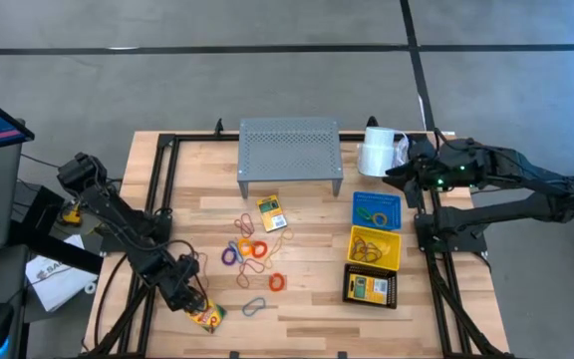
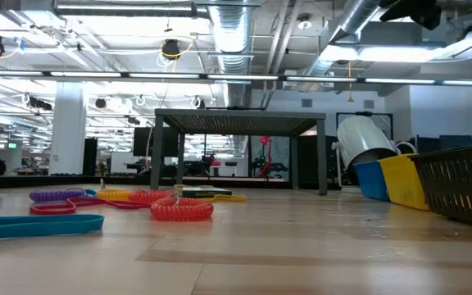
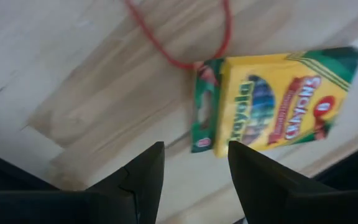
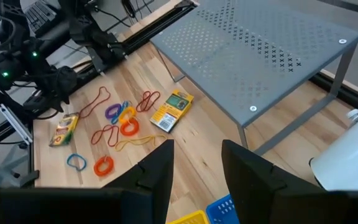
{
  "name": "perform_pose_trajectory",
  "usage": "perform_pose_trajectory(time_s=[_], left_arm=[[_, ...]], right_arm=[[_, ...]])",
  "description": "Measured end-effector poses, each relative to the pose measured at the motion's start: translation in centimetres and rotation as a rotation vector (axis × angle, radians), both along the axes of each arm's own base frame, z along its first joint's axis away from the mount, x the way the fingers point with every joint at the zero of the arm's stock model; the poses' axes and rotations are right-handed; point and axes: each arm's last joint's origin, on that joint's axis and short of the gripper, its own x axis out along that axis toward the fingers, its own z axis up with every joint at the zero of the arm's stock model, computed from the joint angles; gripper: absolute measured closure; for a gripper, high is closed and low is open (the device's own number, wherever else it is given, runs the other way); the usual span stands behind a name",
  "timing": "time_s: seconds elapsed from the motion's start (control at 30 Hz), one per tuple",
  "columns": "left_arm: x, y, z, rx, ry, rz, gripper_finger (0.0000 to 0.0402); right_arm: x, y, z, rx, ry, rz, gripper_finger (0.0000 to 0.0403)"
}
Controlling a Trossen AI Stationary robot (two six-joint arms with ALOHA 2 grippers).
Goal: Pick & Place Office Desk Supplies
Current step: Put the crayon box into the black basket
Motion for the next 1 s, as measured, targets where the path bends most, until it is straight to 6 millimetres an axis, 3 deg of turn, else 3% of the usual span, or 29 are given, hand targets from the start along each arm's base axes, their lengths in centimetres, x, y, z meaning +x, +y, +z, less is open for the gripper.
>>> perform_pose_trajectory(time_s=[0.4,0.7,1.0], left_arm=[[-0.1,0.0,-0.2,0.027,-0.022,-0.021,0.0229],[-0.6,0.7,-1.8,0.017,-0.006,0.049,0.0229],[-0.4,0.5,-2.8,0.009,-0.035,0.002,0.0229]], right_arm=[[0.6,0.0,-0.2,0.008,0.02,0.002,0.027],[0.7,0.0,-0.2,0.025,0.014,0.021,0.0271],[0.7,0.0,-0.2,0.035,0.011,0.016,0.0271]])
